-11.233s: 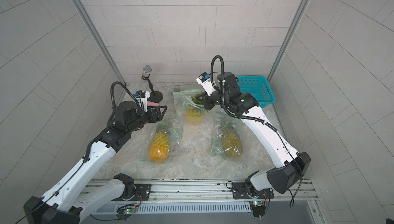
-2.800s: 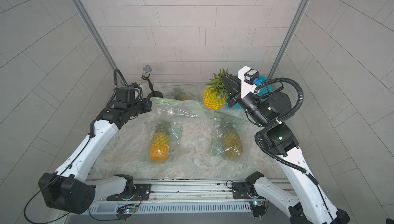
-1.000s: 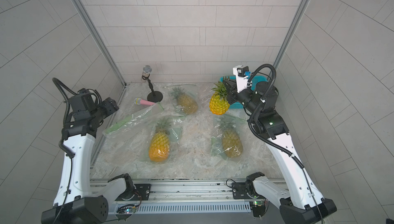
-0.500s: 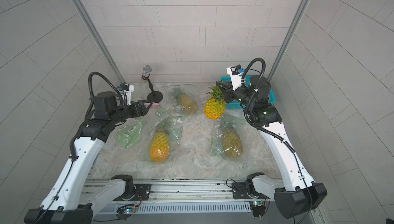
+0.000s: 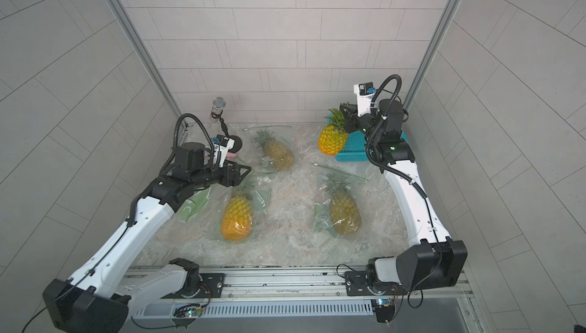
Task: Open the zip-top bag and take out the pineapple
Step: Place the pineapple in the basket.
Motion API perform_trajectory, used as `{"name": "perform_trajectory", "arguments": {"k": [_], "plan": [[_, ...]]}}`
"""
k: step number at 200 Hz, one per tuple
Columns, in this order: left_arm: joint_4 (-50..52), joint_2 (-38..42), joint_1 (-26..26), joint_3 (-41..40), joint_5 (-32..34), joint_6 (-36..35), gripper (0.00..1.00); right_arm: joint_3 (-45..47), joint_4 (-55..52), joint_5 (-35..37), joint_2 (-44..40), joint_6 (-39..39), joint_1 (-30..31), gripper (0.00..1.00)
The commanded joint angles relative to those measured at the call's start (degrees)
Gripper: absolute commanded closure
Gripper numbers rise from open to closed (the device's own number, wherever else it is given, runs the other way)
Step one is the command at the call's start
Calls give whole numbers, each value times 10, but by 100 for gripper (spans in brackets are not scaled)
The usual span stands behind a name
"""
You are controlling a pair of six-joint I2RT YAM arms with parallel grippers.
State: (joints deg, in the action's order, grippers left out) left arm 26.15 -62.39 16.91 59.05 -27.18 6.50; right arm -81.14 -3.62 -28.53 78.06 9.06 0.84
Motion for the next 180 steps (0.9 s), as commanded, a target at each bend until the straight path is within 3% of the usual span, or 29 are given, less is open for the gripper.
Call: {"name": "perform_trajectory", "arguments": {"k": [1, 38, 77, 118, 180], "plan": [[3, 1, 1, -2, 20, -43, 26, -26, 98, 102, 7, -7, -13, 100], [7, 15, -4, -10, 23, -54, 26, -51, 130, 241, 62, -22, -33, 100], [9, 22, -11, -14, 23, -51, 26, -112, 149, 329, 149, -44, -50, 100], [-9, 37, -35, -25, 1, -34, 25, -189, 137, 366, 243, -72, -64, 100], [-15, 36, -46, -30, 1, -25, 26, -254, 137, 388, 335, -38, -98, 100]]}}
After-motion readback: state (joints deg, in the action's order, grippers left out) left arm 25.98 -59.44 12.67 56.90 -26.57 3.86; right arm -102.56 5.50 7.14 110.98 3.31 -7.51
